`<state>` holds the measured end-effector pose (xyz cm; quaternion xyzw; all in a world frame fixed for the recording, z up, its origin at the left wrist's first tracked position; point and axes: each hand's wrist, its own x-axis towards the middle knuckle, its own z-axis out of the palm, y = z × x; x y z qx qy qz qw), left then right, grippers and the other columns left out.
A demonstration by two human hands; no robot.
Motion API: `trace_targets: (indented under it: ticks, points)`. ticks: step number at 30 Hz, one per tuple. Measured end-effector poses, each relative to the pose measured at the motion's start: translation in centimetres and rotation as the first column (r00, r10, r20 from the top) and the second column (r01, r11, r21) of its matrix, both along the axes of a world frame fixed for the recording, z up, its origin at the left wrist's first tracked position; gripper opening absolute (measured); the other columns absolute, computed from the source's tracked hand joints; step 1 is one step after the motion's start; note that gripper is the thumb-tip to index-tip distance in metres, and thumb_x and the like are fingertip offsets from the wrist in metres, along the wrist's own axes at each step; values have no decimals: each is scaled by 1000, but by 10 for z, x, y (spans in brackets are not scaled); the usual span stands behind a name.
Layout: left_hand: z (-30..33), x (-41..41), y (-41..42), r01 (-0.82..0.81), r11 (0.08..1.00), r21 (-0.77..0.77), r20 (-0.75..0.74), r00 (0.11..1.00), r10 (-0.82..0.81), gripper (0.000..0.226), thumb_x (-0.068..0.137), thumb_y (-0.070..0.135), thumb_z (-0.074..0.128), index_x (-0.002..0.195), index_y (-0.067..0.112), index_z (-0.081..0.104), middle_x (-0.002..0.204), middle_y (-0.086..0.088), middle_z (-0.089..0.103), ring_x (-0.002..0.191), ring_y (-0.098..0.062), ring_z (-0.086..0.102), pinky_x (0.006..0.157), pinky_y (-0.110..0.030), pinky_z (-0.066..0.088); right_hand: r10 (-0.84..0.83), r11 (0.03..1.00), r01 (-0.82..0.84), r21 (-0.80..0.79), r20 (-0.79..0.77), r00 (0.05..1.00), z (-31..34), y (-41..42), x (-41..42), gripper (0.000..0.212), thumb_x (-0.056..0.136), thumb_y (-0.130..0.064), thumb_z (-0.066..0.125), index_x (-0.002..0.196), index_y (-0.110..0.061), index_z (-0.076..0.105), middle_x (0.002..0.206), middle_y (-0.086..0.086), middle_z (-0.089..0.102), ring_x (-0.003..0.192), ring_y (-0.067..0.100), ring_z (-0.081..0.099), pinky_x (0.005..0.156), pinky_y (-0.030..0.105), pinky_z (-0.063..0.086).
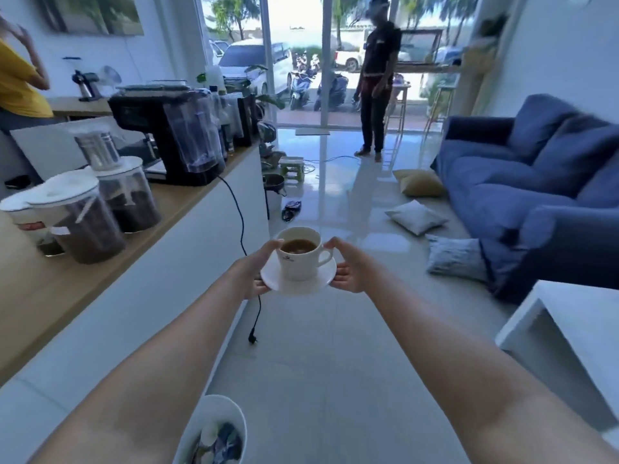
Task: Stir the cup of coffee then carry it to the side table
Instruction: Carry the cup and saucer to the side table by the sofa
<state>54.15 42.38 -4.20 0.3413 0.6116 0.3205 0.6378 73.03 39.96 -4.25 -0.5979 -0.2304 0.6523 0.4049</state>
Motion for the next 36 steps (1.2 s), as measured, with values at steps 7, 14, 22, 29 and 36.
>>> trace_targets:
  ticks: [7,14,22,29,36]
  points:
    - [-9,115,43,199,980,5,28,980,-199,56,72,41,79,106,4,53,102,-15,65,95,-29,68,83,-38,58,-258,966,258,1,-22,966,-7,-2,106,32,78,-26,60,92,1,48,86,15,59,77,26,62,84,34,52]
    - [-18,246,90,428,902,-45,56,903,-426,44,77,37,73,98,4,54,91,-12,62,88,-26,63,94,-34,53,-480,877,480,-9,1,877,-14,16,218,41,77,-26,64,104,1,50,86,14,60,75,25,61,83,34,52]
    - [-16,366,122,598,799,-63,18,801,-598,41,75,38,75,92,7,55,91,-10,63,80,-22,64,87,-32,54,-649,760,649,-28,18,761,-11,14,312,32,77,-25,63,91,2,54,89,14,61,78,24,62,69,32,54]
    - [-16,472,129,727,683,-66,20,685,-728,43,75,40,75,99,9,56,90,-8,64,79,-21,64,87,-32,53,-754,655,755,-27,43,656,-9,3,394,25,75,-25,62,87,-4,55,86,13,63,77,25,63,68,31,55]
    - [-25,591,120,787,614,-56,0,615,-788,60,67,42,77,113,11,56,94,-8,67,82,-22,68,77,-33,55,-821,565,824,-41,70,566,-20,-18,496,29,73,-28,64,83,-1,57,85,14,64,77,26,63,68,31,55]
